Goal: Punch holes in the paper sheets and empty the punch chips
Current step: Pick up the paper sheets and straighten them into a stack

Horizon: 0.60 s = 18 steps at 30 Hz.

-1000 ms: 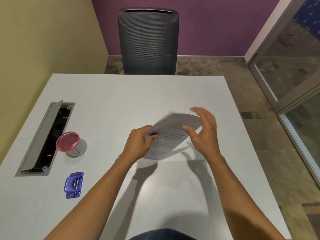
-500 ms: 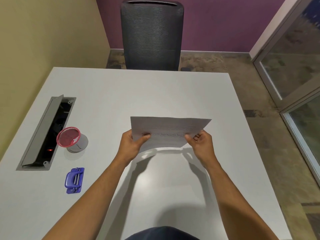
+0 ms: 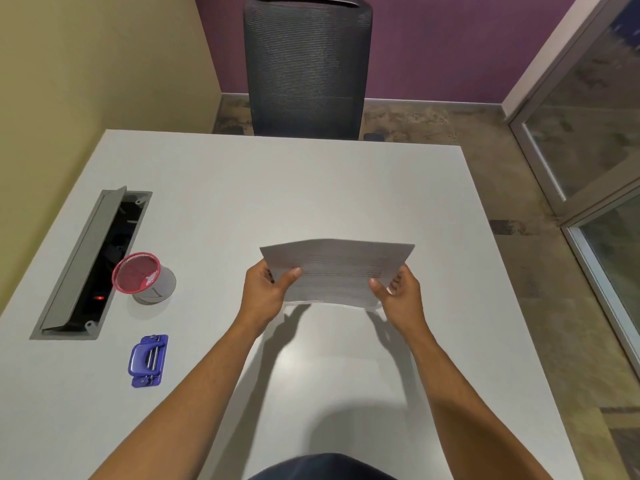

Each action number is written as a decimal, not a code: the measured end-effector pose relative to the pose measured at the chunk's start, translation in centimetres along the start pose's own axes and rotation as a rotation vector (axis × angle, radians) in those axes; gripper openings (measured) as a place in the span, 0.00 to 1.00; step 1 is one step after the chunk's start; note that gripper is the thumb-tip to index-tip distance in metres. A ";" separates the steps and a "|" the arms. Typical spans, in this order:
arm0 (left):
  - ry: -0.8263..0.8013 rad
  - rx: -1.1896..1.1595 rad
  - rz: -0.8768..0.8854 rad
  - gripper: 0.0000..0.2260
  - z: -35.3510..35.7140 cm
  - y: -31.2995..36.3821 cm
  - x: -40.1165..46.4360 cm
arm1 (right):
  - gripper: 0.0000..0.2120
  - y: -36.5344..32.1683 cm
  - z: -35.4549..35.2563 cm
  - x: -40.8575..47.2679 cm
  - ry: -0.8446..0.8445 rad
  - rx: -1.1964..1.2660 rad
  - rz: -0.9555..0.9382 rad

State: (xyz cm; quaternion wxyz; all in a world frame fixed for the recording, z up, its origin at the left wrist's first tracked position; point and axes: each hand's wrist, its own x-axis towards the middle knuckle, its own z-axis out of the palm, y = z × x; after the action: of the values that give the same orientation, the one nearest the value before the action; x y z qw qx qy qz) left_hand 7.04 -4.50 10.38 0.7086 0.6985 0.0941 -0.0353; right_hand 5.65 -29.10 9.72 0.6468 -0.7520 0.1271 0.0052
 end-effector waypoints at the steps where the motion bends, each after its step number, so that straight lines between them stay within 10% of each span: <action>1: 0.011 -0.033 0.000 0.09 0.1 0.2 0.1 | 0.22 0.2 -0.2 0.0 0.026 0.000 -0.021; 6: 0.086 -0.295 -0.035 0.10 1.0 1.5 0.1 | 0.40 2.3 -0.8 -1.7 0.154 0.187 0.213; 18: -0.023 -0.446 -0.182 0.17 0.2 -0.9 -1.5 | 0.12 3.0 -1.8 -0.8 0.060 0.565 0.246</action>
State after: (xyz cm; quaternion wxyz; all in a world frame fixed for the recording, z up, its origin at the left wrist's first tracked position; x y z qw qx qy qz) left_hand 5.46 -4.87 9.81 0.8401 0.5130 0.1540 -0.0856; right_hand 3.99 -31.09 7.20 0.8208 -0.5210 0.2326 0.0260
